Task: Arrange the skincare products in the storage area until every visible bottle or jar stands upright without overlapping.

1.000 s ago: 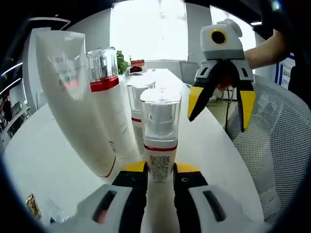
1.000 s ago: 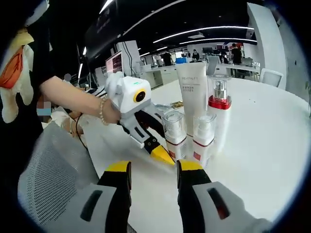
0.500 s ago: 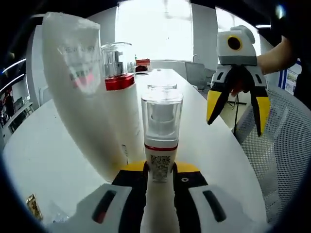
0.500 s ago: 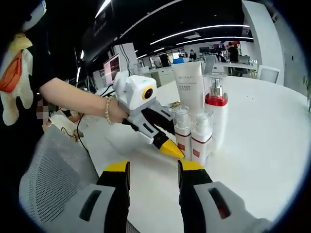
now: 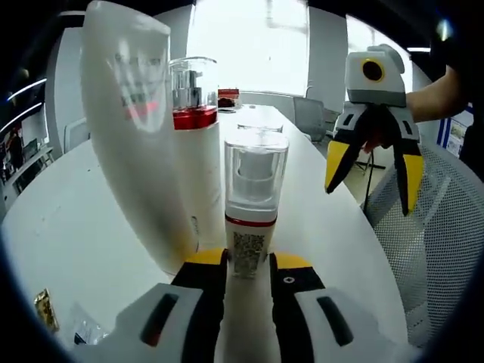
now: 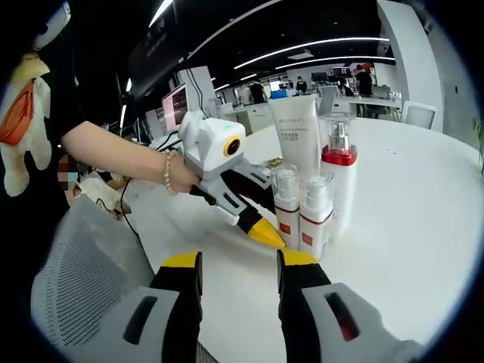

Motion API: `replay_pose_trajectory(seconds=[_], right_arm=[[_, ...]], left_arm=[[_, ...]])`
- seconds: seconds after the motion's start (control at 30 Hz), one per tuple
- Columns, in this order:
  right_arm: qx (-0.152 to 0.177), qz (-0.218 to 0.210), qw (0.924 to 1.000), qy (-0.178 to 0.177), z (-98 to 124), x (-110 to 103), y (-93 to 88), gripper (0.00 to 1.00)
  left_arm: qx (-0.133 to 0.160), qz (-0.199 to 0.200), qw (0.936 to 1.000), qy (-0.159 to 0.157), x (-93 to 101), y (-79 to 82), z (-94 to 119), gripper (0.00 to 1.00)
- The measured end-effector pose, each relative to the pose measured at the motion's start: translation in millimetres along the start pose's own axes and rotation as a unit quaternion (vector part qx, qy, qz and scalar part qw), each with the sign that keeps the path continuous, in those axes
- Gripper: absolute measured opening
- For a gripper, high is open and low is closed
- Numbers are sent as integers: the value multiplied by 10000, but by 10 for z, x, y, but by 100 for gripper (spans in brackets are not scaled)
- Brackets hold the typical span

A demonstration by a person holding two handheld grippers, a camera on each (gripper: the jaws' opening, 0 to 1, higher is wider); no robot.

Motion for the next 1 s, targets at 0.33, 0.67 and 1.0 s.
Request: replay_pose_trajectory(seconds=[0.33,0.67,1.0], right_arm=[[-33,79,10000,-35,-26,-33,48,47],[-119,181,9998,50,-62,-114,68,53],[-232,300,9992,89,-80,-174,76,59]], left_arm=[[-76,151,9999,-33,54,-36,110,29],[-419,799,9956,238,54,-199,332,51],[-405,1207,9910,414,179,-312,597,59]])
Point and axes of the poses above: the point that each gripper's makers call its tool centre point, and the gripper's own axes: z roughly backward along the fingers, x roughly to its right, y roughly out of its top, the point moved 2 cm from there along z, roughly backward along the fingers, and after that the axes turned 8 degrees about -x, right-handed, at the moved point
